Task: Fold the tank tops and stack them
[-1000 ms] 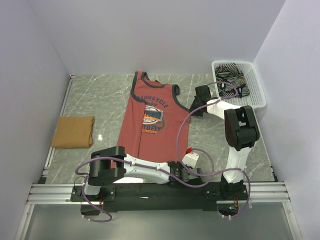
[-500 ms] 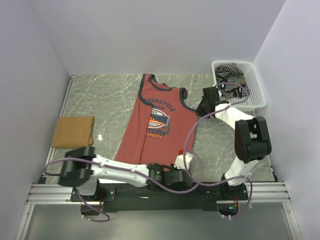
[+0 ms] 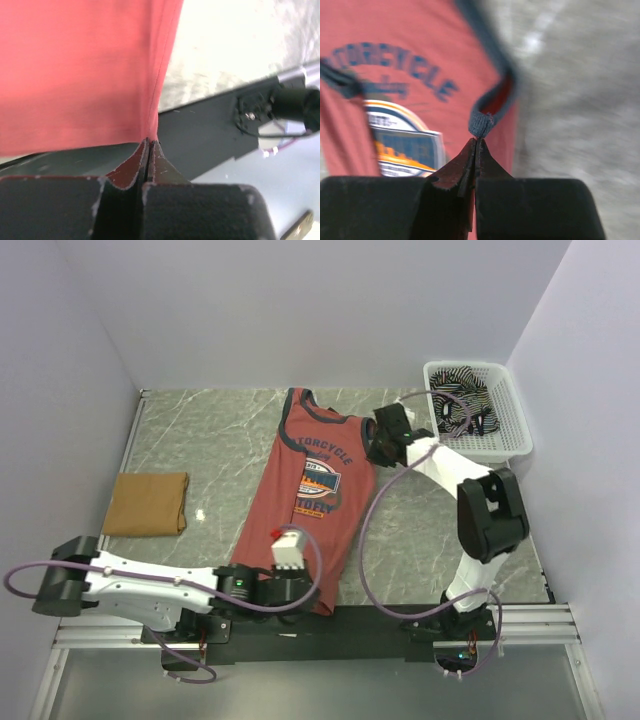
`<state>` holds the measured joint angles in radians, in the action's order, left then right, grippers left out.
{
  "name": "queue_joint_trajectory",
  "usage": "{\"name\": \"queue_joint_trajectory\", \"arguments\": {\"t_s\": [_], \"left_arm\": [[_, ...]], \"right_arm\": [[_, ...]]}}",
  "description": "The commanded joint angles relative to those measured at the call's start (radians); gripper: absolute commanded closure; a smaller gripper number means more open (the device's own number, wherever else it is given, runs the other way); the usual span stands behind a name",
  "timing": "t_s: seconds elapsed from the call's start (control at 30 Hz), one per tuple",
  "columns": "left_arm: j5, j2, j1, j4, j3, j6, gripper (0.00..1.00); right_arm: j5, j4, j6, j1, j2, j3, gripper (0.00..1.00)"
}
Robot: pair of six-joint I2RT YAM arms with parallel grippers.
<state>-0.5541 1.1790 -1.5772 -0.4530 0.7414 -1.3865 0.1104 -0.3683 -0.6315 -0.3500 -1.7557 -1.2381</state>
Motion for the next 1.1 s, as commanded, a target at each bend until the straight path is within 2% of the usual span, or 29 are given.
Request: {"name": "queue_joint_trajectory", "arguments": {"t_s": [0.0,0.13,0.33,0.53,0.93,1.0,1.07], "left_arm": [[-0.09,-0.1,-0.001,-0.145,-0.074,-0.204,1.0],[-0.095,-0.168,0.006,-0.223,-0.125,-0.302,0.99],[-0.058,-0.157,0.035,-0.282,-0.158,-0.345,0.99],[-0.023,-0.157,0.051,-0.283,-0.194,-0.342,1.0],[0.006,-0.134,0.078,-0.266,-0.203,-0.298,0.99],[0.01,-0.125,0.082,-0.274,-0.192,-0.289,0.99],[0.01,-0.13,0.083,-0.292,-0.183,-0.284,0.99]], "right_arm": [[0.048,-0.029,-0.04,-0.059,-0.077,-0.121,1.0],[0.061,-0.073,-0.062,-0.113,-0.194,-0.297,1.0],[0.087,-0.147,-0.077,-0.173,-0.405,-0.542,1.0],[0.089,-0.169,-0.079,-0.199,-0.487,-0.65,1.0],[0.081,-0.182,-0.057,-0.23,-0.559,-0.738,1.0],[0.078,-0.192,-0.048,-0.236,-0.57,-0.753,0.95],[0.062,-0.178,-0.042,-0.237,-0.565,-0.745,0.75]]}}
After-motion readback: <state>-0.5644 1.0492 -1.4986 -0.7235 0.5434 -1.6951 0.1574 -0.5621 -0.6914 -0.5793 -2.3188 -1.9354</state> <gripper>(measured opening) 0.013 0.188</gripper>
